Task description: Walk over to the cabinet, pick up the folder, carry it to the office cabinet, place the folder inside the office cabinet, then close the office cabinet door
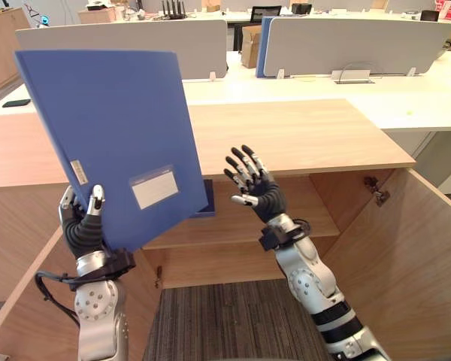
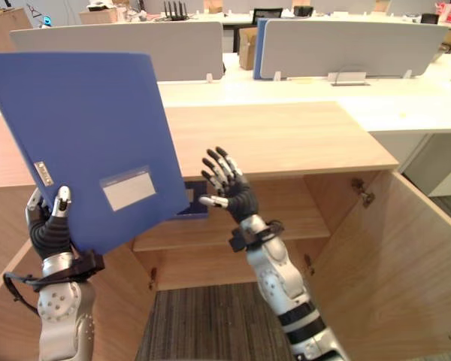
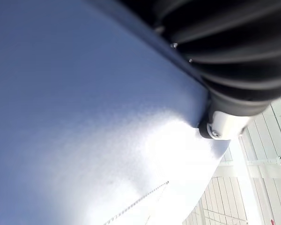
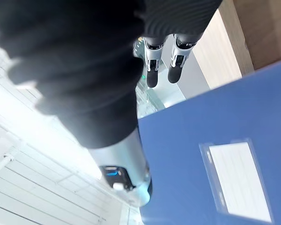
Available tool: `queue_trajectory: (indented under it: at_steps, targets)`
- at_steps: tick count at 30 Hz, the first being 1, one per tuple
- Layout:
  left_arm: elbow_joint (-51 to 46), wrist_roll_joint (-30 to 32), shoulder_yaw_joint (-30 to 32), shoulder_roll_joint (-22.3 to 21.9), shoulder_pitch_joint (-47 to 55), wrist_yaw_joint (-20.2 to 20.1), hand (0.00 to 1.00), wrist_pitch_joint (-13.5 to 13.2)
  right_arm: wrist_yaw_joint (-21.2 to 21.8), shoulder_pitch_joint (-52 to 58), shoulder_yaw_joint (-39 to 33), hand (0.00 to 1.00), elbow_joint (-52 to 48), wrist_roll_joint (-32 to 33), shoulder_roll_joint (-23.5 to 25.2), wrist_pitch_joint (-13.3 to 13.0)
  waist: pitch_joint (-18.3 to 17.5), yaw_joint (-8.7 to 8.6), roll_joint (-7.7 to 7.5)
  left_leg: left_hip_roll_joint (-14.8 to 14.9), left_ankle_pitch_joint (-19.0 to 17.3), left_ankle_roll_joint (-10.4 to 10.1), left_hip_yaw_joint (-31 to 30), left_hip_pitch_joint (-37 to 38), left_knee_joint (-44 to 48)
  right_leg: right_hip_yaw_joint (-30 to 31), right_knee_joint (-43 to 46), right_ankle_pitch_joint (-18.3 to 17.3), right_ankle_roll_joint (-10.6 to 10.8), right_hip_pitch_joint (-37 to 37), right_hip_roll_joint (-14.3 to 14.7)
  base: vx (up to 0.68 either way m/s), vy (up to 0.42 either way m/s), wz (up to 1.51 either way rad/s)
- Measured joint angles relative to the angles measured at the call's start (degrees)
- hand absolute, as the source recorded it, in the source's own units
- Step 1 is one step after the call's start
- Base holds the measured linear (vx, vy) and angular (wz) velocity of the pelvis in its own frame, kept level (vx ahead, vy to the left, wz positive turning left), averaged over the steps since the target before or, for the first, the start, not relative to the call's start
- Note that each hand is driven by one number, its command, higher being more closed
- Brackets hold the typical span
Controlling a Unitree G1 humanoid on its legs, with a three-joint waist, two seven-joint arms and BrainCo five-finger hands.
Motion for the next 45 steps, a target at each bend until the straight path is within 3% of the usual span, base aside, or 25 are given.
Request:
queue_trajectory:
  at_steps: [8, 21, 33, 43, 45]
  targets:
    - [0.28, -2.14, -3.72, 3.12, -1.09, -1.82, 1.0, 0.0, 0.8, -11.66, 7.39, 0.0, 4.8, 10.75, -6.04, 2.73, 0.02, 0.19, -0.13, -0.04, 0.07, 0.04, 0.0, -0.05, 0.0, 0.0, 0.09, 0.0, 0.0, -0.11, 0.08, 0.0, 0.0, 0.0]
    - [1.06, -3.87, -6.34, 5.85, -2.68, -0.53, 1.0, 0.06, -1.64, -22.41, 14.36, 0.0, 12.64, 17.03, -9.5, 4.52, -0.07, 0.65, -0.1, -0.09, 0.61, 0.03, -0.28, -0.31, -0.01, -0.2, 0.48, -0.01, -0.02, -0.41, 0.12, -0.01, 0.0, 0.01]
    - [1.11, -3.89, -11.1, 9.97, -4.61, -0.17, 1.0, 0.67, -0.1, -28.09, 25.23, 0.0, 13.75, 19.31, -10.29, 6.42, -1.16, 0.78, -0.06, -0.08, 2.05, 0.02, -0.88, -1.83, -0.04, -0.49, 1.95, 0.09, -0.35, -2.36, 0.14, -0.05, -0.001, 0.02]
    - [1.09, -4.13, -10.97, 10.01, -4.62, -0.14, 1.0, 0.66, -0.07, -27.99, 24.99, 0.0, 13.76, 19.22, -10.08, 6.4, -1.48, 0.8, -0.07, 0.5, 2.88, -0.16, -1.74, -1.97, -0.08, -1.53, 1.9, 0.37, -0.78, -2.25, 0.27, -0.04, -0.004, 0.05]
    - [1.04, -4.16, -10.39, 9.9, -4.62, -0.15, 1.0, 0.59, -0.24, -26.24, 19.89, 0.0, 12.54, 18.55, -9.43, 6.23, -1.5, 0.85, -0.1, 0.64, 3.03, -0.26, -1.69, -2.01, -0.08, -1.53, 1.76, 0.5, -0.95, -2.27, 0.43, -0.03, -0.01, 0.0]
